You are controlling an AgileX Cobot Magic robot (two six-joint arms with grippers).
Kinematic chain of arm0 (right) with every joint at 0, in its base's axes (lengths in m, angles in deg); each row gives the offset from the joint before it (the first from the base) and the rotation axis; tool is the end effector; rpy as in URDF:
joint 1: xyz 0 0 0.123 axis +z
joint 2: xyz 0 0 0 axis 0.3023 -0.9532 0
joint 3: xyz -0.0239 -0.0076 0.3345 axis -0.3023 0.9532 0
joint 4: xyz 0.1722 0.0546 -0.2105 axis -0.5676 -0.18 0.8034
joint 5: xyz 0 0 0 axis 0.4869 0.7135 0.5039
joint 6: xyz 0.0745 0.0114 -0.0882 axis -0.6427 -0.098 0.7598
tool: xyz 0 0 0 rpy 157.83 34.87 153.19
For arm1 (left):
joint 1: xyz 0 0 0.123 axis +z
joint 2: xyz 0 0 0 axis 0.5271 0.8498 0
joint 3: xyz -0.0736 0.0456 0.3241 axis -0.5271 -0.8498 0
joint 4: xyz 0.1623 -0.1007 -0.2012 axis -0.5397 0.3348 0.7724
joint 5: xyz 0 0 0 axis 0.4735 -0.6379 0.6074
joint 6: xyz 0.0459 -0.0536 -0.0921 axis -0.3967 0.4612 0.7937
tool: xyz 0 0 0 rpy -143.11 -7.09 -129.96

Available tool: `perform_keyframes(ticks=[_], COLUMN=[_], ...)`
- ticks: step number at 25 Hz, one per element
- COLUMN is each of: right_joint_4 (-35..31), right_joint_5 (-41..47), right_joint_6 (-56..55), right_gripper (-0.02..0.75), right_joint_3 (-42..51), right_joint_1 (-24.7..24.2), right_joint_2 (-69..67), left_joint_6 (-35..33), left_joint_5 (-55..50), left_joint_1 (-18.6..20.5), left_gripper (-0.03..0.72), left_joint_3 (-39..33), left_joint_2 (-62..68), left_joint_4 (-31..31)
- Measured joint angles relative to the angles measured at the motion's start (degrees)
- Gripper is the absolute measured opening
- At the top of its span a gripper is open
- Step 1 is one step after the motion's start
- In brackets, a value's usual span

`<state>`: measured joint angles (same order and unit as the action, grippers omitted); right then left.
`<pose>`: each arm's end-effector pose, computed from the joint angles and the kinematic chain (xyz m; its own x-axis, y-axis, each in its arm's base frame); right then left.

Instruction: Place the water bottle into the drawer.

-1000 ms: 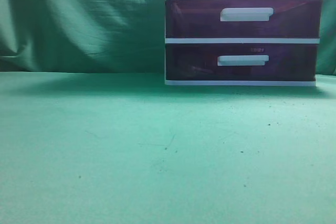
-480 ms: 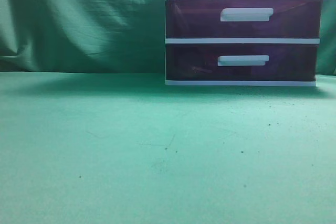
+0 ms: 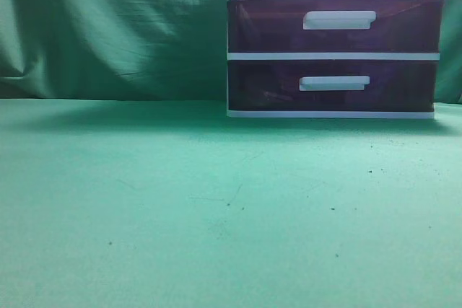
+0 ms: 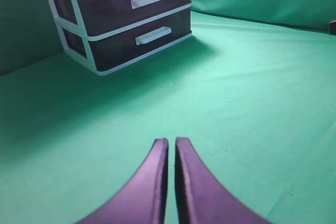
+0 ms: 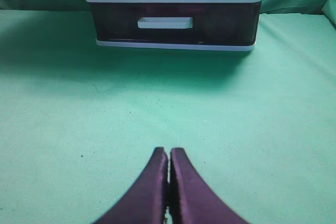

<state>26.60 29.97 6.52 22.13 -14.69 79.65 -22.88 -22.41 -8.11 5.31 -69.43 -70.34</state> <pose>0.0489 0.0261 0.1664 -0.2762 -0.0102 -0.9610 -0.2439 0.9680 0.0598 0.0172 -0.0184 0.2684 -0.0569 0.1769 -0.9826 0.6698 0.7366 0.0939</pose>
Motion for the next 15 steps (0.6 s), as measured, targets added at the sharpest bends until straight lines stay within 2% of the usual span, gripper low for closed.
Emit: perform_keyframes(ticks=[11, 13, 15], right_joint_4=[0.00, 0.00, 0.00], right_joint_5=[0.00, 0.00, 0.00], right_joint_6=[-0.09, -0.09, -0.09], right_gripper=[0.000, 0.000, 0.000], right_joint_3=[0.00, 0.00, 0.00], right_joint_1=[0.00, 0.00, 0.00], right_joint_2=[0.00, 0.00, 0.00], left_joint_6=[-0.09, -0.09, -0.09], left_joint_5=[0.00, 1.13, 4.38], left_joint_1=[0.00, 0.88, 3.83], left_gripper=[0.000, 0.000, 0.000], left_joint_3=[-0.10, -0.77, -3.71], left_joint_2=[0.00, 0.00, 0.00], left_joint_4=[-0.29, -0.19, -0.19])
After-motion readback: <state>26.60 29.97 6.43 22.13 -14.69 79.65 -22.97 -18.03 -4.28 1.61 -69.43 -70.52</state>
